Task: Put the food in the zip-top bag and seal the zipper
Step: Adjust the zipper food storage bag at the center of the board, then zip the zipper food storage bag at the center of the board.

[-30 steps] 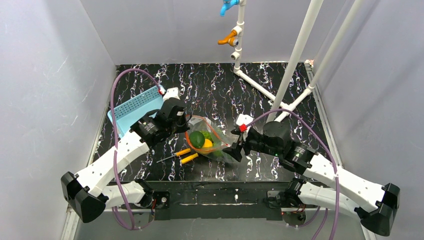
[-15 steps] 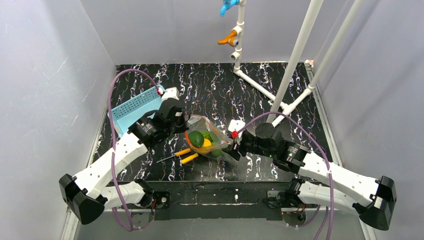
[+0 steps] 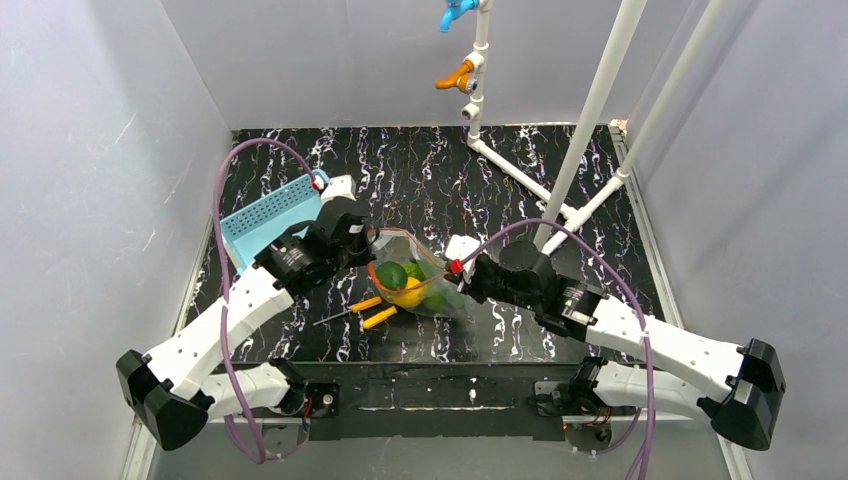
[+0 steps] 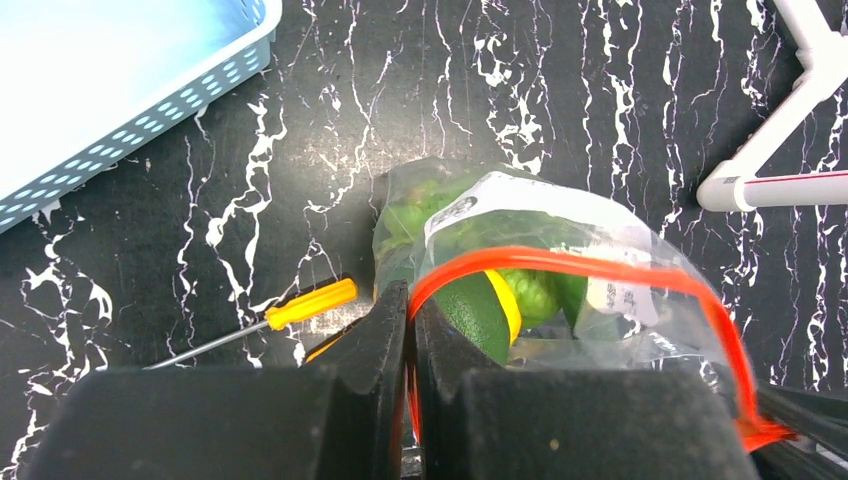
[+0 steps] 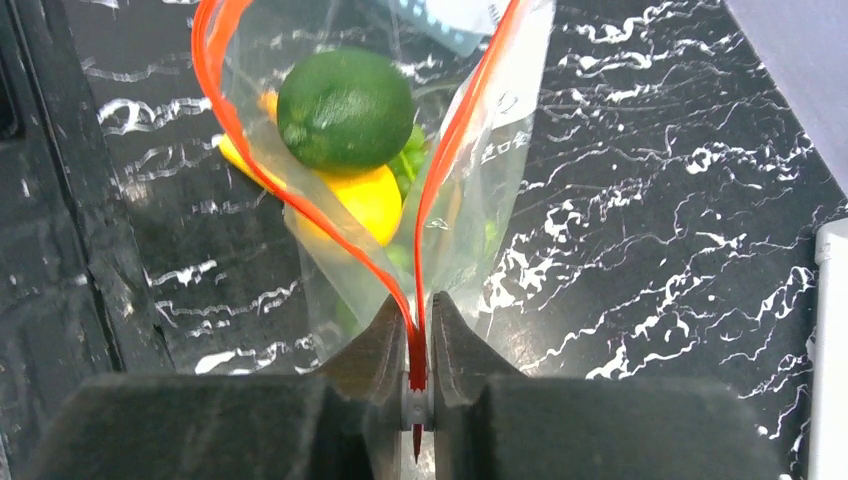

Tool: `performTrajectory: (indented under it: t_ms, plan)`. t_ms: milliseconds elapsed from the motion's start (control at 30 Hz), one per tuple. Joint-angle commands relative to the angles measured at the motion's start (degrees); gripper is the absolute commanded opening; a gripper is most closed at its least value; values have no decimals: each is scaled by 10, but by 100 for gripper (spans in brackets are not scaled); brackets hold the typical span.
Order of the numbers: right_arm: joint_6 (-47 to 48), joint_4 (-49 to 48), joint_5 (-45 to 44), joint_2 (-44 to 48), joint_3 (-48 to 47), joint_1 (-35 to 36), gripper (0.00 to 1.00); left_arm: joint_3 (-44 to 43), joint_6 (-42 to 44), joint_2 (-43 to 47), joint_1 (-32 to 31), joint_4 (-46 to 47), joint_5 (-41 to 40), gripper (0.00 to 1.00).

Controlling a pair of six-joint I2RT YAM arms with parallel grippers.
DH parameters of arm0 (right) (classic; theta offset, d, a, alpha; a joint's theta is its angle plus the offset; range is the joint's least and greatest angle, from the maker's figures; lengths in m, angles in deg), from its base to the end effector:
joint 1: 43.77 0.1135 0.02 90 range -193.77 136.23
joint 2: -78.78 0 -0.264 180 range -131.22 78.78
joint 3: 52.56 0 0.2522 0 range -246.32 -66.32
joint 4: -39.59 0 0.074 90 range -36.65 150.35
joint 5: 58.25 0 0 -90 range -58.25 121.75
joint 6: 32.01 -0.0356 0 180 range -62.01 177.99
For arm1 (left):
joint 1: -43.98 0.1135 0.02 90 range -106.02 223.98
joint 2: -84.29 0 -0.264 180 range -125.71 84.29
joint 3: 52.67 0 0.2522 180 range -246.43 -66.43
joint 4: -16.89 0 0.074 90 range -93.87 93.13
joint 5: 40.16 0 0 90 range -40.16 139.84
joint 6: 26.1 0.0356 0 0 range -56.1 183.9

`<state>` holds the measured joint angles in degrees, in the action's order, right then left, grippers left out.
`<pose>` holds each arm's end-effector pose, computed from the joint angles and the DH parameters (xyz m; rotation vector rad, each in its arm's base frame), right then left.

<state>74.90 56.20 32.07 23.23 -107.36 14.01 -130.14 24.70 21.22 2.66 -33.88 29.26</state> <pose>0.1211 0.1925 0.2952 -1.1580 1.5111 0.4936 0.1819 -0.1432 0.3479 -0.1596 2.1826 -0.4100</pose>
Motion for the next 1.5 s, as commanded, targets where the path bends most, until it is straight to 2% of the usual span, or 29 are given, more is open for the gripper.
performTrajectory:
  t_ms: [0,67,200,300,400,467,533,600,733,833,933,1067,1167,1233,1367,1467]
  plan:
    - [5,-12,-13,20,-59,3,2,-15,3,36,4,-24,-39,0]
    - [6,-2,-9,18,-71,3,1,-12,16,51,4,-27,-44,7]
    - [0,52,25,-6,-122,-2,1,-8,82,101,4,-13,-14,36]
    - [-7,97,68,-34,-164,-21,1,-22,150,135,4,-8,41,59]
    - [-21,117,88,-62,-192,-45,1,-34,228,161,4,1,128,75]
    - [-38,128,136,-78,-212,-70,1,-43,270,168,4,13,190,78]
    - [-55,137,192,-94,-234,-96,1,-47,321,165,4,29,295,80]
    - [-58,148,231,-108,-248,-111,1,-21,381,169,4,68,365,81]
    - [-52,152,260,-113,-252,-118,1,10,506,157,4,151,430,85]
    - [-52,145,273,-107,-245,-119,1,10,626,129,4,156,497,88]
    - [-48,136,273,-100,-237,-122,1,-1,722,57,4,152,547,90]
    - [-41,127,276,-104,-240,-127,1,-11,744,-19,4,183,572,92]
    - [-40,122,277,-97,-230,-127,1,-8,764,-51,5,212,552,91]
    - [-36,125,274,-92,-226,-128,1,4,733,-30,5,255,562,91]
    - [-32,124,271,-81,-222,-129,1,-31,734,-16,5,186,576,91]
    - [-30,126,276,-80,-222,-129,1,-24,732,4,5,194,570,91]
